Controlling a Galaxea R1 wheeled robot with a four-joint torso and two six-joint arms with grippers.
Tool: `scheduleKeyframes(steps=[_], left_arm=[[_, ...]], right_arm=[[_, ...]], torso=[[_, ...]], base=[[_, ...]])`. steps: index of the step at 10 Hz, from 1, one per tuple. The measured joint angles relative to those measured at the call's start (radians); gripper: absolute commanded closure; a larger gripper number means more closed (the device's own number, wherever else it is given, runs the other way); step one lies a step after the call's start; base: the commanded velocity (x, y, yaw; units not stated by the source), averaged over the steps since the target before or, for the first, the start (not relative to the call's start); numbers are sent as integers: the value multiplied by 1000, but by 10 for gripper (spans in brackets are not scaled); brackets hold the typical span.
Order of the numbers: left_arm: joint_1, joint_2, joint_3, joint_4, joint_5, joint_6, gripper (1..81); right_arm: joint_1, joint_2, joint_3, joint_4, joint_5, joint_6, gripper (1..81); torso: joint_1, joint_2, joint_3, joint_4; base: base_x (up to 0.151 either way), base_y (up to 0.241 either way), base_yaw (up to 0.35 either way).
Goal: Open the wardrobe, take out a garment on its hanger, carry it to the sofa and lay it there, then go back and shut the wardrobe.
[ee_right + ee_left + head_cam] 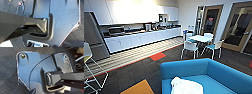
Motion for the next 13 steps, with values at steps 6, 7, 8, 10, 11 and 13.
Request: scheduleKeyframes(steps=[6, 7, 8, 10, 11, 13], left_arm=[[-4, 18, -20, 30, -1, 0, 10], [-2, 19, -21, 30, 0, 0, 10], [-2, 19, -21, 31, 0, 0, 10], [-2, 21, -21, 35, 0, 0, 10], [-2, 24, -21, 38, 0, 0, 10], [-2, 24, -22, 41, 0, 0, 10]], right_arm=[[3, 0, -12, -4, -9, 0, 10], [6, 0, -13, -4, -6, 0, 10], [6, 0, -13, -4, -7, 0, 10], [6, 0, -14, -4, -7, 0, 10], [6, 1, -14, -4, -6, 0, 10], [6, 0, -14, -4, -6, 0, 10]], torso=[[0, 0, 0, 0], [0, 0, 0, 0], [0, 0, 0, 0], [0, 0, 0, 0], [0, 0, 0, 0], [0, 0, 0, 0]], base=[[0, 0, 308], [0, 0, 313], [0, 0, 313], [0, 0, 314], [0, 0, 318], [0, 0, 318]])
